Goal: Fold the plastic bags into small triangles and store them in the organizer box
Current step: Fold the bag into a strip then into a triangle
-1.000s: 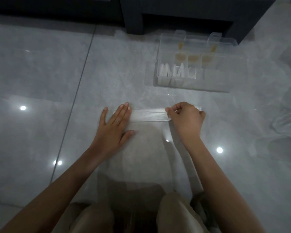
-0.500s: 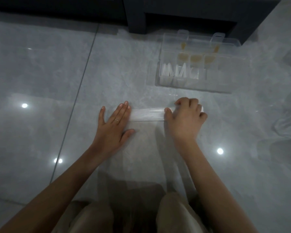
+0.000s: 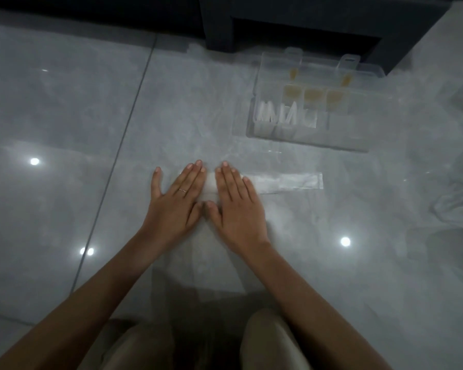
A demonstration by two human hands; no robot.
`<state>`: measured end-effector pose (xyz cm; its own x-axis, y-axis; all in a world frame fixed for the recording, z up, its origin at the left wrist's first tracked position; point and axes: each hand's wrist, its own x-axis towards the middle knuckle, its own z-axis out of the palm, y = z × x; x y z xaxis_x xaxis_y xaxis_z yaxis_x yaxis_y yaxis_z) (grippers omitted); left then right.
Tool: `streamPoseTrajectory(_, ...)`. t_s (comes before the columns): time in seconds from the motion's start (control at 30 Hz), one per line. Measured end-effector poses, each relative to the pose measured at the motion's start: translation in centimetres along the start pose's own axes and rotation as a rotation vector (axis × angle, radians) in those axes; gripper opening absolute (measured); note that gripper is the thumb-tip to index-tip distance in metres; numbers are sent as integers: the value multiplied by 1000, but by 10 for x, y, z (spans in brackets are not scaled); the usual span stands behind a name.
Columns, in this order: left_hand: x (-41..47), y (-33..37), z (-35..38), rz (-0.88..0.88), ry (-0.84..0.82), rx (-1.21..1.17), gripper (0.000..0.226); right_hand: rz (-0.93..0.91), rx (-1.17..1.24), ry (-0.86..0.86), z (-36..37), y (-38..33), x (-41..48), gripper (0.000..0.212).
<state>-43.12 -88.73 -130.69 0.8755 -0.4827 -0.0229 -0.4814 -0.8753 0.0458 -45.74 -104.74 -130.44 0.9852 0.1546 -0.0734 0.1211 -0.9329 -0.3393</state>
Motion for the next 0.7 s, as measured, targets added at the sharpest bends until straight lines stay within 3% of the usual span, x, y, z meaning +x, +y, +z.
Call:
streamPoseTrajectory(0.23,-5,-6,-3,-88,-29,-28,62,175,-65,70,-15,60,-25,65)
streamPoseTrajectory(0.43,-5,-5,-4,-89,-33,-33,64,267,-35,106,-18,59,-28,67)
streamPoseTrajectory(0.6,-7,-4,-7,-75,-8,-16,69,263,145,293,-44,74,-11,32)
streamPoseTrajectory(0.7,-8,1,-13,-1,44,4,67,188,60,81,-64,85,10,31)
